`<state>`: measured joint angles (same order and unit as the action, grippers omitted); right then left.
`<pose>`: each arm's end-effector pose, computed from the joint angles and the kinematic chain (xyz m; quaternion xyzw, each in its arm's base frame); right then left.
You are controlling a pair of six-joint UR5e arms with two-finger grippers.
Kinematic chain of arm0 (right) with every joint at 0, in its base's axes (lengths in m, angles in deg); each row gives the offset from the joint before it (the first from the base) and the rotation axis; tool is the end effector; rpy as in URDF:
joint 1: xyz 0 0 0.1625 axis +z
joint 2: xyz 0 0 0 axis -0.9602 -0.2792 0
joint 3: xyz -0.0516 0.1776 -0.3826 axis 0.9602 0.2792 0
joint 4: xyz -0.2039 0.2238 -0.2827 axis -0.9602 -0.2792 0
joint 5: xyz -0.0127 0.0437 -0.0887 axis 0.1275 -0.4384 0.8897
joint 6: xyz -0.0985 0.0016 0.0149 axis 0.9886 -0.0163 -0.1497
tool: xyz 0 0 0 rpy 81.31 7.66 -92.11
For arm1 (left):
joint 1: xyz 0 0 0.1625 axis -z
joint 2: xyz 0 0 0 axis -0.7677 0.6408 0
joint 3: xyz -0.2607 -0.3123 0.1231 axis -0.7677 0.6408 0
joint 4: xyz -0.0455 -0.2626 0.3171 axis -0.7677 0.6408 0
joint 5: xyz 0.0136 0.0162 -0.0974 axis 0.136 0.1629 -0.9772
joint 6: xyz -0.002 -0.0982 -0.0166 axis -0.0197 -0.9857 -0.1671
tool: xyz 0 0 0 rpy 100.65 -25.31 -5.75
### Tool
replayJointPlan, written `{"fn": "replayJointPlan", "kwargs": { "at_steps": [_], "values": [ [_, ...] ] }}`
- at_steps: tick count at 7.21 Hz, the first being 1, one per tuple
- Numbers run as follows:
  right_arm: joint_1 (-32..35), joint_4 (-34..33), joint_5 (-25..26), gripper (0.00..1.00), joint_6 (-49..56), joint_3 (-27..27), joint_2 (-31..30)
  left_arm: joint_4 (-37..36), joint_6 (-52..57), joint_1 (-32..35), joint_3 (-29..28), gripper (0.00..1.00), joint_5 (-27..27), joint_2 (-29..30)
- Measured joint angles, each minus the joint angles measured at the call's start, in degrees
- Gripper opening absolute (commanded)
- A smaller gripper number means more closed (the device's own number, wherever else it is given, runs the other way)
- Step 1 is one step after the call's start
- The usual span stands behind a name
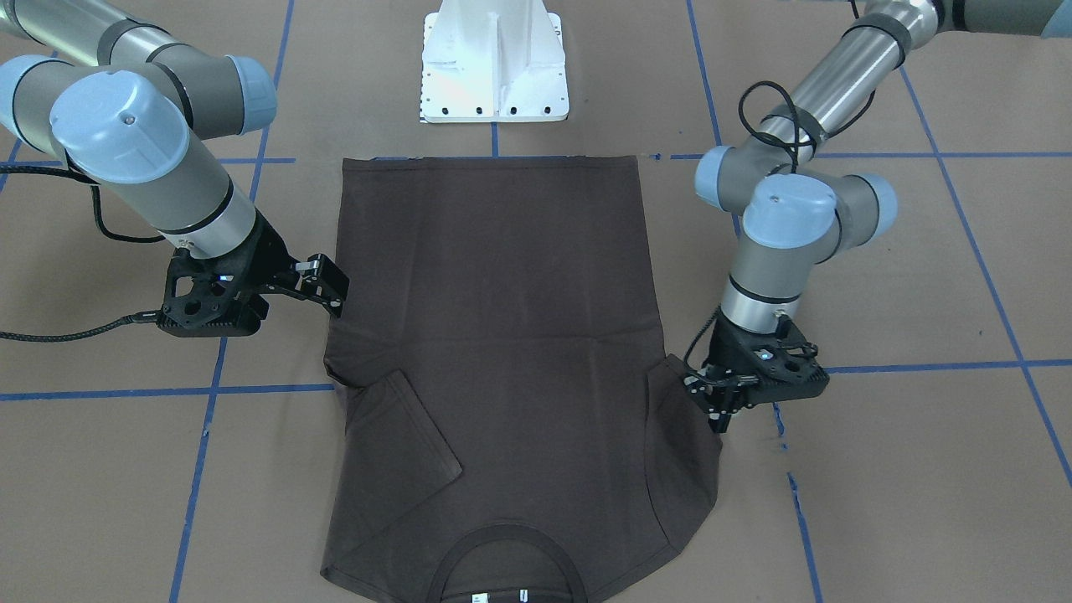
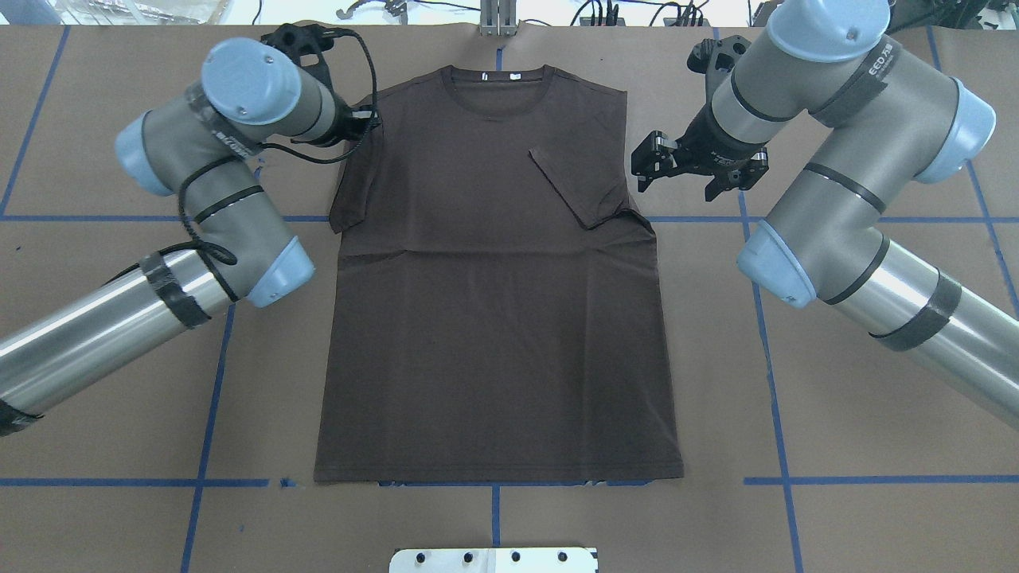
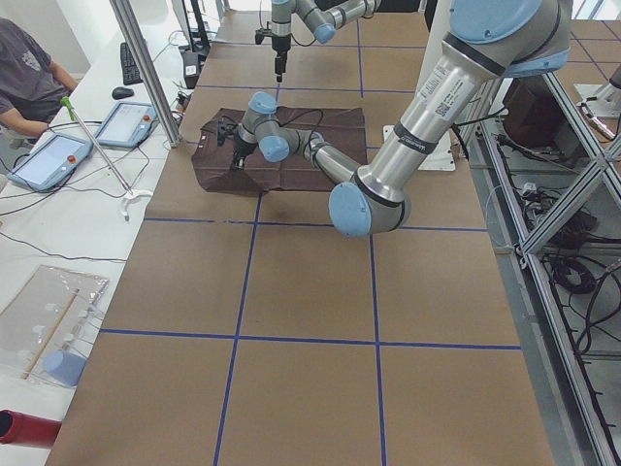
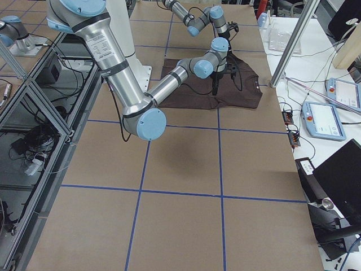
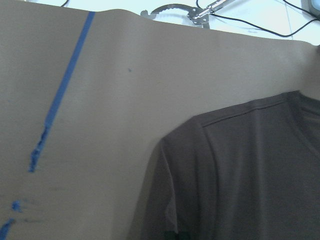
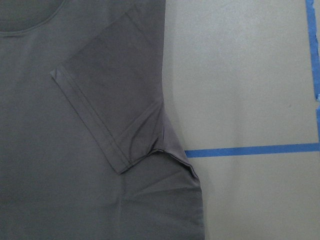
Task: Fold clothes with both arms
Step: 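Grasp the sleeve nearest the left gripper and fold it inward onto the shirt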
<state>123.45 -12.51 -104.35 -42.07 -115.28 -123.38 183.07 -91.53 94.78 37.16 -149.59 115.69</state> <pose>-0.3652 -0.5510 0.2804 0.0138 -0.4370 0.0517 0.8978 0.4677 -0.6306 0.2771 0.1779 0.4180 -0.1868 0.8710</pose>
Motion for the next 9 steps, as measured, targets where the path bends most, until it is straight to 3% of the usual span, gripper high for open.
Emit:
{"fn": "replayJointPlan", "kwargs": {
  "at_steps": [2, 4, 5, 7, 9],
  "values": [
    [0.0, 0.0, 0.0, 1.0, 0.0, 0.0, -0.1, 2.0, -6.3, -1.3, -11.2, 0.0, 0.0, 9.3],
    [0.0, -0.1, 0.0, 1.0, 0.0, 0.0, -0.1, 6.4, -8.8, -2.1, -17.2, 0.01, 0.1, 12.5],
    [0.0, -0.1, 0.0, 1.0, 0.0, 0.0, -0.1, 7.6, -9.5, -2.6, -18.3, 0.99, 0.1, 12.9],
    [0.0, 0.0, 0.0, 1.0, 0.1, 0.0, -0.2, 10.2, -9.1, -3.7, -18.6, 1.0, 0.3, 12.7],
    [-0.1, 0.0, 0.0, 1.0, 0.1, -0.2, -0.8, 10.7, -8.5, -4.0, -14.5, 1.0, -1.1, 11.1]
  ]
}}
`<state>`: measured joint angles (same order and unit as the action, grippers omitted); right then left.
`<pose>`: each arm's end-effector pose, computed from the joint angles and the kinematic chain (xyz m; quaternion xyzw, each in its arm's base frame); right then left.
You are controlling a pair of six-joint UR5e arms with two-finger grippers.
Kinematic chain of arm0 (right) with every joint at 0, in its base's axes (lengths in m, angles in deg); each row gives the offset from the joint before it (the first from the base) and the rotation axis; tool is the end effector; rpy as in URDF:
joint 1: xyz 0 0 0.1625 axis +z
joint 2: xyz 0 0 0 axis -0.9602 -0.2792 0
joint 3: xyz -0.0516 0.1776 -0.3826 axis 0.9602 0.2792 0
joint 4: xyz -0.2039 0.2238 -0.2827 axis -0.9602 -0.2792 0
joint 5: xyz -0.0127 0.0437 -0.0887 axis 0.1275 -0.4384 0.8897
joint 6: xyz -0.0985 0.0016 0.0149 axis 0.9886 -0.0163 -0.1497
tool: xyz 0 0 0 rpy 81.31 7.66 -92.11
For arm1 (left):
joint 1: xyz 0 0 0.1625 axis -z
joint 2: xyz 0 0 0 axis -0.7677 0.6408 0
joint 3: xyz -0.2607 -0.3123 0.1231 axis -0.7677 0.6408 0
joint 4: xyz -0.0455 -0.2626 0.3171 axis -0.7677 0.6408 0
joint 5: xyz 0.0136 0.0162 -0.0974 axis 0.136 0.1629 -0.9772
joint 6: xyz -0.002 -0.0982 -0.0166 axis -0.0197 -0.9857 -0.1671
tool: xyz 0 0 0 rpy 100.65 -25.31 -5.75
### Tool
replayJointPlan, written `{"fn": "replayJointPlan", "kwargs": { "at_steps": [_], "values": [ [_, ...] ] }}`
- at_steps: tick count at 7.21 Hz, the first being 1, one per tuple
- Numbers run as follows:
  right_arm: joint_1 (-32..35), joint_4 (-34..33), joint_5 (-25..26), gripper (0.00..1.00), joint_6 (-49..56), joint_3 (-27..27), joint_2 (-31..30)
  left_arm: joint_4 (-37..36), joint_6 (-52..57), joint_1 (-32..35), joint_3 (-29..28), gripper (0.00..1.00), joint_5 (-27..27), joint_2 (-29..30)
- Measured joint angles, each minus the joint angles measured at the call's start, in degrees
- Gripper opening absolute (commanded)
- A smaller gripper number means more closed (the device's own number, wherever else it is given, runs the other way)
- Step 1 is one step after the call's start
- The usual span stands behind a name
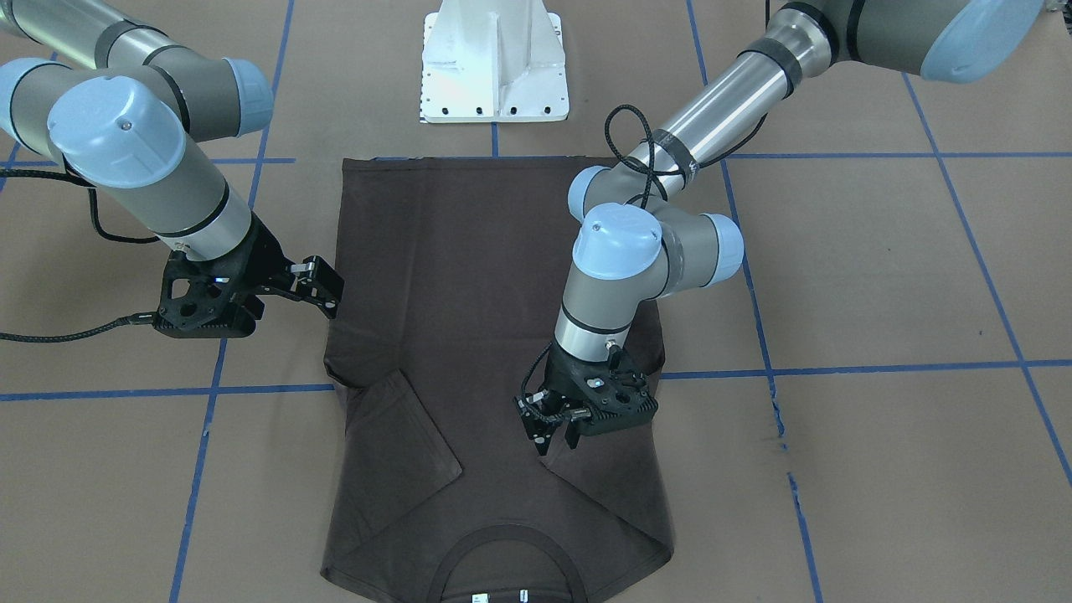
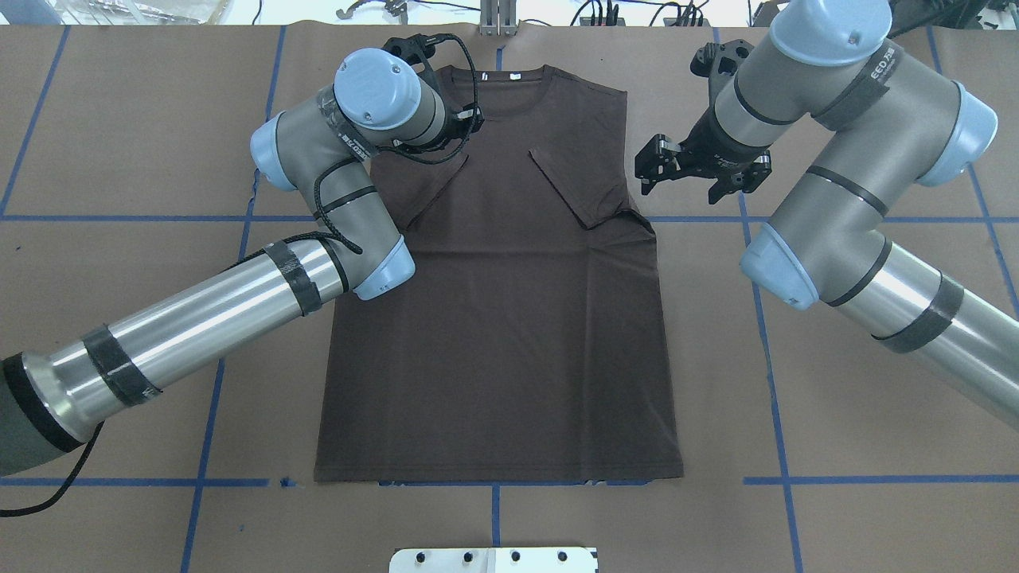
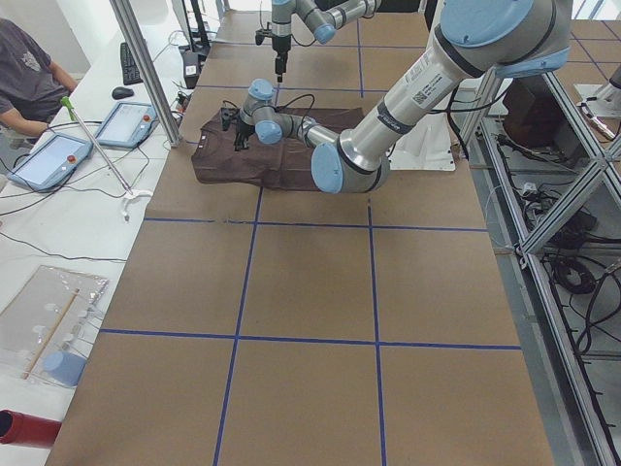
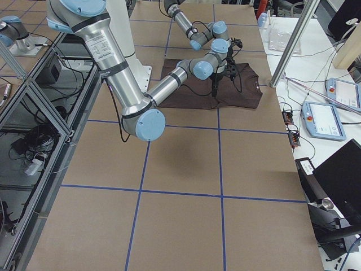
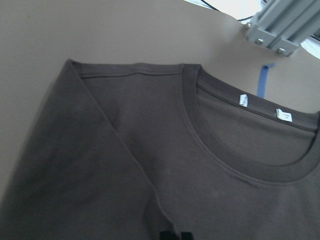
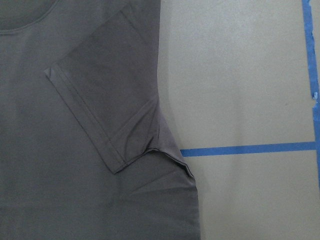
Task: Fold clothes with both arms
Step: 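Grasp the sleeve nearest the left gripper and fold it inward onto the shirt, then move both grippers toward the shirt hem nearest the robot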
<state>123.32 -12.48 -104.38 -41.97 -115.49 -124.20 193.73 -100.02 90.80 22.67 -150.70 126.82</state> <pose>-0.3647 -0.5481 0.2881 0.0102 -0.4340 0.0515 0.8994 0.5577 -0.6347 0.2190 0.1485 0.4879 -0.2040 0.8356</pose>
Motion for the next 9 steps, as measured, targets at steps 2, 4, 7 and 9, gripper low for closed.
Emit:
{"fn": "replayJointPlan", "kwargs": {
  "at_steps": [2, 4, 7, 9],
  "values": [
    [-1.7, 4.0, 0.7, 1.0, -2.3, -2.0, -4.0, -3.9, 0.5, -0.1, 12.5, 1.0, -5.5, -7.5],
    [-7.1, 14.0, 6.2, 1.0, -11.1, -6.5, -12.2, -14.6, 5.4, -1.1, 29.0, 1.0, -7.1, -16.1],
    [-21.8, 16.5, 19.3, 1.0, -24.0, -15.5, -22.3, -22.4, 9.9, -2.3, 47.8, 1.0, -7.3, -27.1],
    [-28.0, 16.5, 22.5, 1.0, -28.5, -17.4, -25.1, -22.7, 10.1, -2.4, 50.7, 1.0, -7.1, -28.4]
  ]
}}
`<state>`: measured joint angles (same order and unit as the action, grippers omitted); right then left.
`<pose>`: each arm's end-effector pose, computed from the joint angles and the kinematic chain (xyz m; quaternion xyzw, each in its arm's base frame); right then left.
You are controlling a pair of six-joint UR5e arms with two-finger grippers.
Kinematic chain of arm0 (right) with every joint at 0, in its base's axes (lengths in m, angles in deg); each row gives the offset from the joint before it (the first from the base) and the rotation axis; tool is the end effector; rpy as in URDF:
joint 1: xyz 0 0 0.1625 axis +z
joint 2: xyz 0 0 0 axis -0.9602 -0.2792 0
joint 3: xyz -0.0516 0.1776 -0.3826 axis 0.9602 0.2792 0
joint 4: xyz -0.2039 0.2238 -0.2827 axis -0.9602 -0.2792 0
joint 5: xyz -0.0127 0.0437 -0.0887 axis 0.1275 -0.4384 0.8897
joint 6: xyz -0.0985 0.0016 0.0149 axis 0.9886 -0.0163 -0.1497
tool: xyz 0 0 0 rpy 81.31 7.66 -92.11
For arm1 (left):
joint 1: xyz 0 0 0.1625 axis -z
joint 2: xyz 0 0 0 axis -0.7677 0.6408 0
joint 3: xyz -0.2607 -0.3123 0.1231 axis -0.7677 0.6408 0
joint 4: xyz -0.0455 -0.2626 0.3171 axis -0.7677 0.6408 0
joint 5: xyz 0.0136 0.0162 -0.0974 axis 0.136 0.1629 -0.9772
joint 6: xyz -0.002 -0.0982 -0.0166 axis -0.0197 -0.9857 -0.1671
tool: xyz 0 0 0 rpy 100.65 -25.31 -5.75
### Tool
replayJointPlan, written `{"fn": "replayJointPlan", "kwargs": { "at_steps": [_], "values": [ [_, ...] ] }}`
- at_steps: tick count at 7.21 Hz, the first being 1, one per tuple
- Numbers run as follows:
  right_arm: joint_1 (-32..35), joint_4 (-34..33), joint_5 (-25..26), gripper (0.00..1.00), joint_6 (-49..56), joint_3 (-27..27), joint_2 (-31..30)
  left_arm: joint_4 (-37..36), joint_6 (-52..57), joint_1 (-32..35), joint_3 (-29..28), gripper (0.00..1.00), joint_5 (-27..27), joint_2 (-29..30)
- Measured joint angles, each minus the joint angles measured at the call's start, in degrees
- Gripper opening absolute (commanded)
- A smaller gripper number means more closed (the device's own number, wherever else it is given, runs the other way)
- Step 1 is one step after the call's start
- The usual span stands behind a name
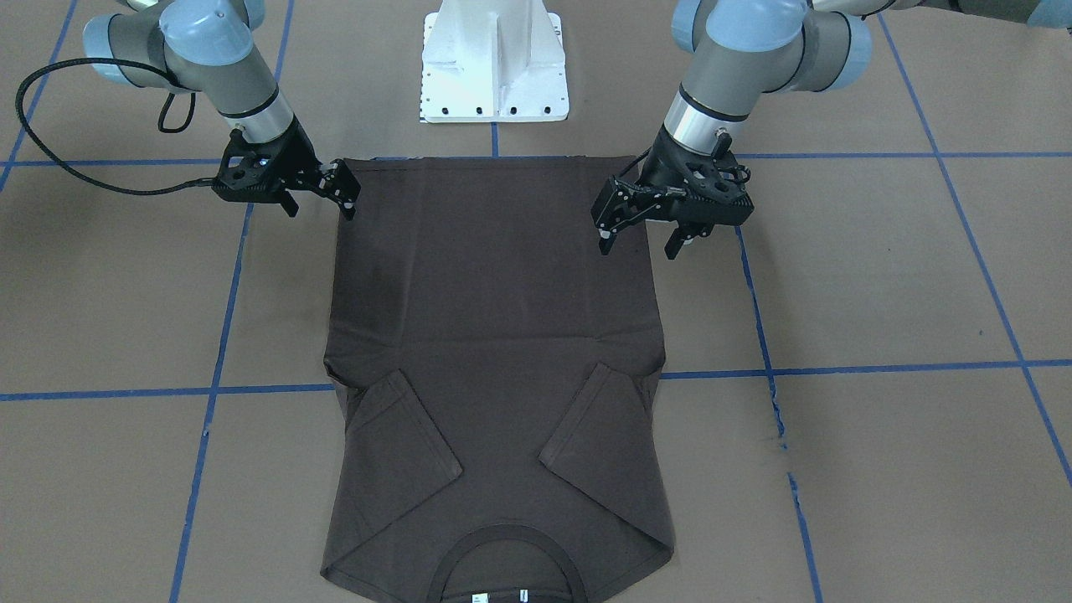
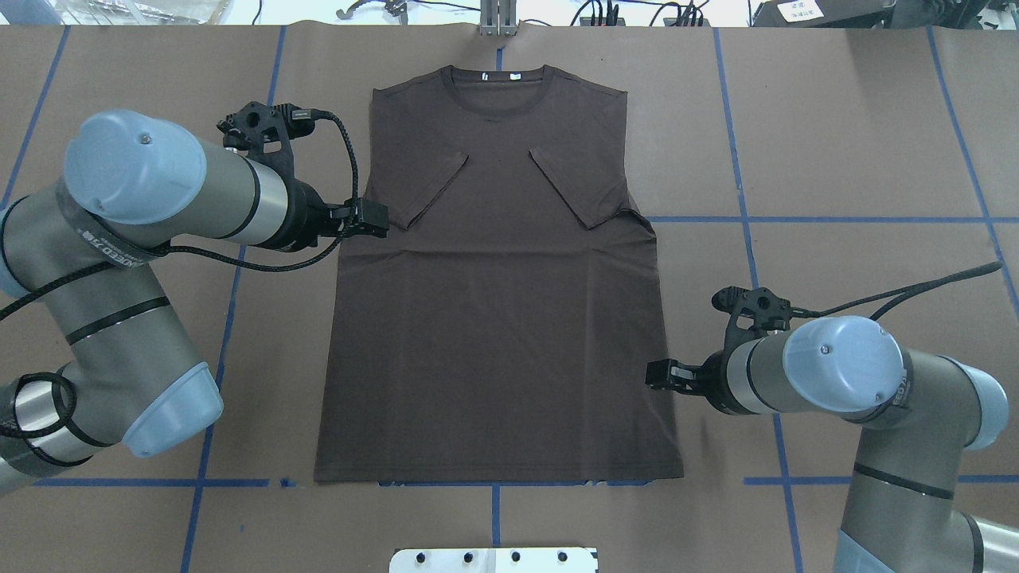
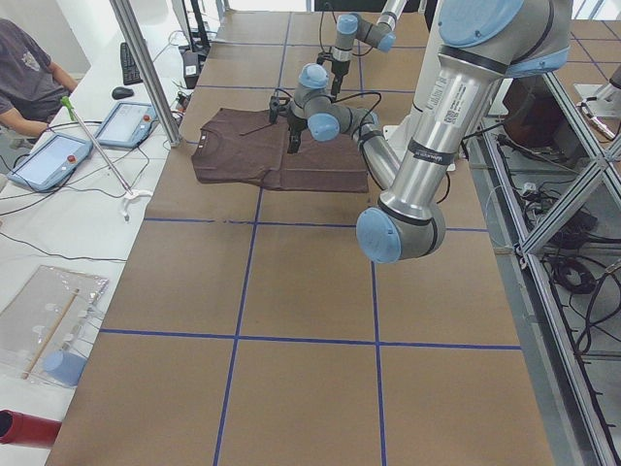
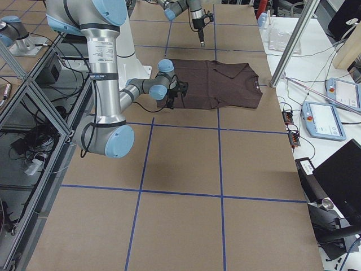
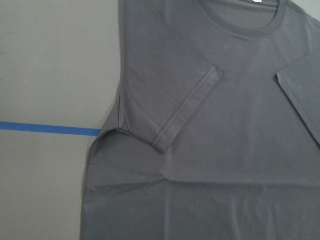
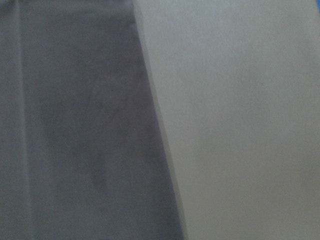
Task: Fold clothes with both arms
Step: 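Move both grippers toward the shirt hem nearest the robot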
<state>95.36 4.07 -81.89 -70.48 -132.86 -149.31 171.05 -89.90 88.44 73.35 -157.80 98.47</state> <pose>-0.4377 -0.2959 0.3771 -0.0007 -0.4330 0.1173 0.8937 0.3954 -0.4474 0.2259 0.1314 0.4967 -0.0808 0.8541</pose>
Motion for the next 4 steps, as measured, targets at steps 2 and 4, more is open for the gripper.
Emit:
{"fn": "replayJointPlan", "kwargs": {
  "at_steps": [2, 4],
  "values": [
    [-2.9, -1.0, 0.8, 0.99, -1.0, 0.0, -0.3, -0.1, 0.0, 0.0, 1.6, 1.0, 0.0, -0.4],
    [-5.2, -3.6, 1.4, 0.98, -2.0, 0.1, 0.7, -0.1, 0.0, 0.1, 1.9, 1.0, -0.1, -0.6]
  ]
}}
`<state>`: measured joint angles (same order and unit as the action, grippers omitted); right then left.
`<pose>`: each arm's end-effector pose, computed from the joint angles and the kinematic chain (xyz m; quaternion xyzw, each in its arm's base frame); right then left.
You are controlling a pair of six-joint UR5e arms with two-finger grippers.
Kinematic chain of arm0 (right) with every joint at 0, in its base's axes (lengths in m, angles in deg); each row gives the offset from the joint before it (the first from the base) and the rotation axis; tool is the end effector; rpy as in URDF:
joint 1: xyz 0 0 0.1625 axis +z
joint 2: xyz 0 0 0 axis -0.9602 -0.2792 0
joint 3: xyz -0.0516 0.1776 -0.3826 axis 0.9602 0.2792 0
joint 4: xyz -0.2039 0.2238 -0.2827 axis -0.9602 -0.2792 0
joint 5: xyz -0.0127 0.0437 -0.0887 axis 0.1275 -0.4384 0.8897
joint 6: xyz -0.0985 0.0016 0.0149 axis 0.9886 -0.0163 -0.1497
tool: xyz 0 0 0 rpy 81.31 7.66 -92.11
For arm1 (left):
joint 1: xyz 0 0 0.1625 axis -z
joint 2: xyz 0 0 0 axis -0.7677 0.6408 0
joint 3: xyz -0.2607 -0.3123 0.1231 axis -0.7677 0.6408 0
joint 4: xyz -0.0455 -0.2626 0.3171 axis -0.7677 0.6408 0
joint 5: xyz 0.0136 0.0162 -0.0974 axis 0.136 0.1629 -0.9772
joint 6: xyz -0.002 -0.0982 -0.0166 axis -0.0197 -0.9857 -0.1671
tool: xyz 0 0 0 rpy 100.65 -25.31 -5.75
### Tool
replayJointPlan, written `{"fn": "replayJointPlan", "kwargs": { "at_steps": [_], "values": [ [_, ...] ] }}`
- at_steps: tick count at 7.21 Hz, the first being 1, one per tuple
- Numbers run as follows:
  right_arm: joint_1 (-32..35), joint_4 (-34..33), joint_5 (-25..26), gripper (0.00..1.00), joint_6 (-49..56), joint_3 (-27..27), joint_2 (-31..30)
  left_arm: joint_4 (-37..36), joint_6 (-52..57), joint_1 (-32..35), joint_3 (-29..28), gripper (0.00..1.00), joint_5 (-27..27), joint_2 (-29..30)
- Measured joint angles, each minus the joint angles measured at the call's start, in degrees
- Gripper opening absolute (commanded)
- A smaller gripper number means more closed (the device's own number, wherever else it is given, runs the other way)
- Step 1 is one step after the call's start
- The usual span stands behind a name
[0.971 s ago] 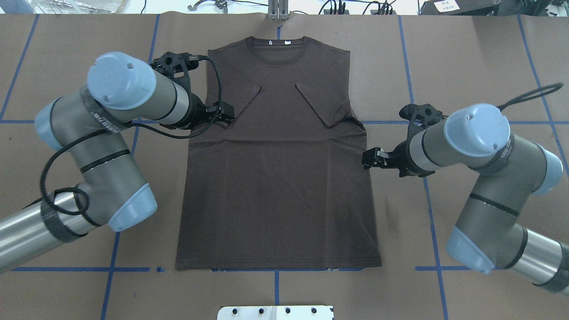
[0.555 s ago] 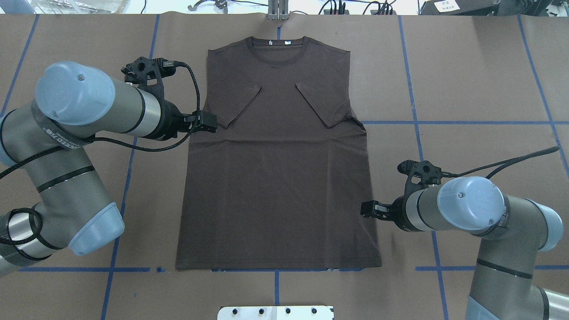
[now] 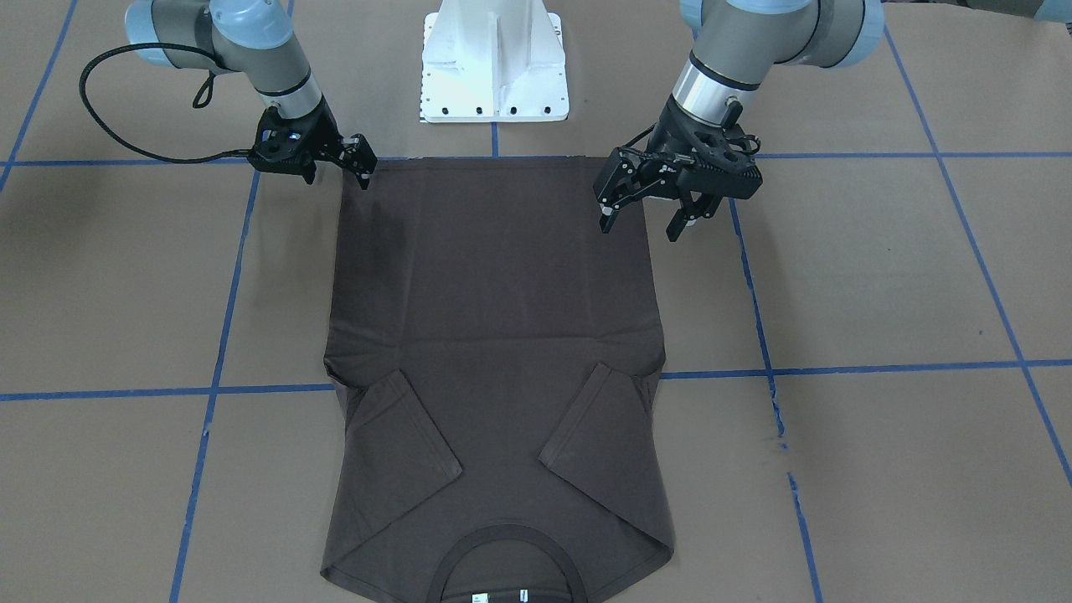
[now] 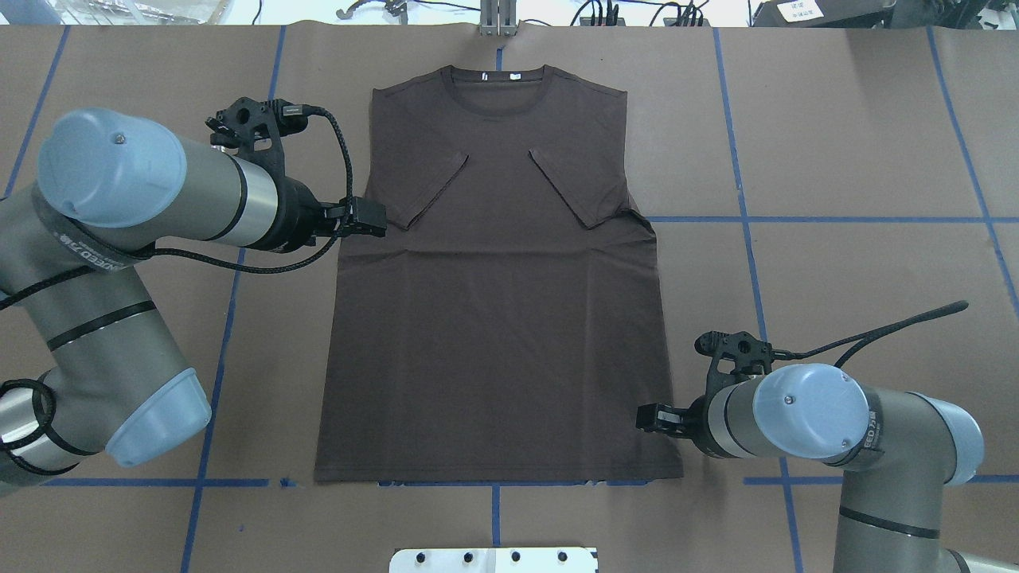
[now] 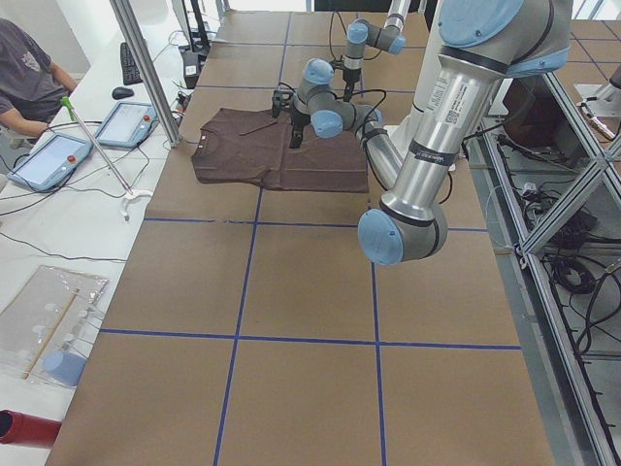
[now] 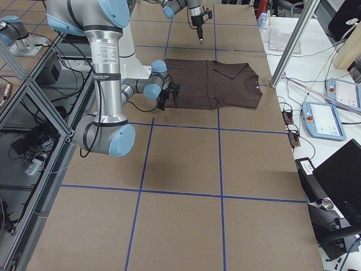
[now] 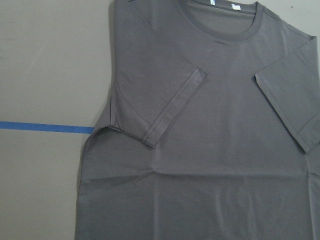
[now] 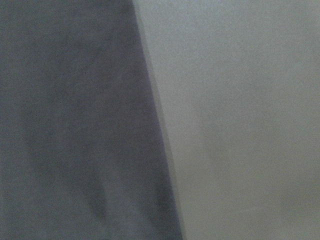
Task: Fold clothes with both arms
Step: 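Move both grippers toward the shirt hem nearest the robot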
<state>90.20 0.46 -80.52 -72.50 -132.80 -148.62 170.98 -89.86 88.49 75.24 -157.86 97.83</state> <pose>-0.4656 -0.2587 0.3805 -0.0212 -0.4079 0.1015 0.9071 0.3861 -0.4407 0.2193 0.1362 0.5042 -0.0785 0.8492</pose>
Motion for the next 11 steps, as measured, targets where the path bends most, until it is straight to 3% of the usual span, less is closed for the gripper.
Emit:
{"fn": "replayJointPlan", "kwargs": {
  "at_steps": [1, 2, 4, 5, 6, 11],
  "values": [
    [-1.2, -0.5, 0.2, 0.92, -0.5, 0.0, 0.3, 0.0, 0.0, 0.1, 0.1, 1.0, 0.0, 0.0],
    [-2.1, -0.6, 0.2, 0.78, -0.8, 0.0, 0.4, 0.0, 0.1, 0.1, 0.1, 1.0, -0.1, -0.1],
    [-2.6, -0.7, 0.0, 0.23, -0.9, 0.1, 0.4, 0.0, 0.1, 0.1, 0.2, 1.0, -0.1, 0.0],
    [-2.7, -0.7, -0.3, 0.05, -0.9, 0.1, 0.3, 0.0, 0.2, 0.2, 0.3, 1.0, -0.1, 0.0],
    [-2.7, -0.7, -0.5, 0.0, -0.9, 0.1, 0.0, 0.0, 0.2, 0.2, 0.4, 1.0, -0.1, 0.0],
    [-2.5, -0.7, -0.5, 0.0, -0.9, -1.4, -0.2, 0.0, 0.1, 0.3, 0.5, 1.0, -0.1, -1.2]
  ]
}}
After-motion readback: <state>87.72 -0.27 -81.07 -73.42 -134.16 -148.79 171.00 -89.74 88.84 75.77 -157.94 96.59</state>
